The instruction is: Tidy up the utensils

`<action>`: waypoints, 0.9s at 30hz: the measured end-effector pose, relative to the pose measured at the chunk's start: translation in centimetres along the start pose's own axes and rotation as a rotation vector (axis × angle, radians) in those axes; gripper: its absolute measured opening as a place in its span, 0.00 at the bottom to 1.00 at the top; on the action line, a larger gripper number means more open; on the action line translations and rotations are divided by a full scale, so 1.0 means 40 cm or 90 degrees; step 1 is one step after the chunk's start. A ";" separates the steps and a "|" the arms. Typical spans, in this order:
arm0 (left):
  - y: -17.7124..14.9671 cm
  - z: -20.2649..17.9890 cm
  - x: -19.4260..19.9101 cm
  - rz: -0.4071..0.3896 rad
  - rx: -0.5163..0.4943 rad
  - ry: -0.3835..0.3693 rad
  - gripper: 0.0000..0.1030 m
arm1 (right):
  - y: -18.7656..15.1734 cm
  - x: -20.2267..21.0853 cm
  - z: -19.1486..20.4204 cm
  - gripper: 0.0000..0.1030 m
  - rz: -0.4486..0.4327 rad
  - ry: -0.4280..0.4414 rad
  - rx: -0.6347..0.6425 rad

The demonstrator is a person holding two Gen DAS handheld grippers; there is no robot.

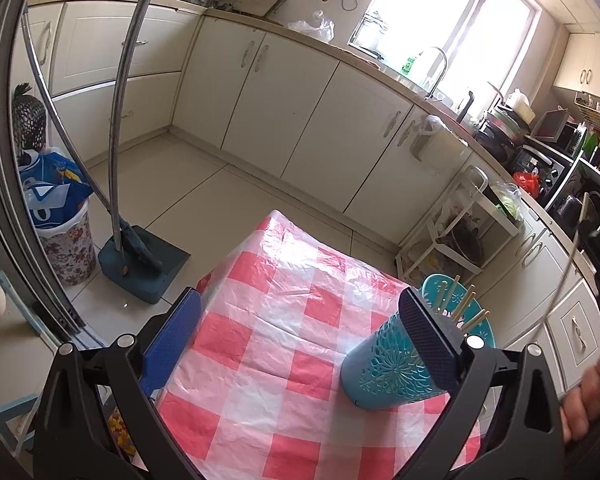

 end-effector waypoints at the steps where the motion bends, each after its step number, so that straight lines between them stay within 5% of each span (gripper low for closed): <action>1: 0.000 0.000 0.000 0.000 0.000 0.000 0.92 | -0.009 -0.010 -0.001 0.06 -0.027 -0.016 0.011; 4: 0.002 0.002 0.002 -0.003 -0.003 0.003 0.92 | -0.044 -0.029 -0.008 0.06 -0.061 -0.055 0.028; 9: 0.003 -0.016 0.013 -0.014 -0.032 0.013 0.92 | -0.136 -0.046 -0.043 0.07 -0.005 -0.074 0.043; 18: -0.017 -0.083 0.042 -0.026 -0.104 0.022 0.92 | -0.219 0.048 -0.081 0.42 0.053 -0.071 0.050; 27: -0.078 -0.194 0.103 0.007 -0.221 0.021 0.92 | -0.218 0.154 -0.108 0.82 0.121 -0.142 0.019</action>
Point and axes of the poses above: each gripper's, at about its wrist camera, not at the fingertips, and x roughly against the way its jaws point, z to its left, y to its top, the point moved 1 cm from there along -x, roughly the way its jaws point, and after that the axes turned 12 degrees about -x, right-handed, at the moved point
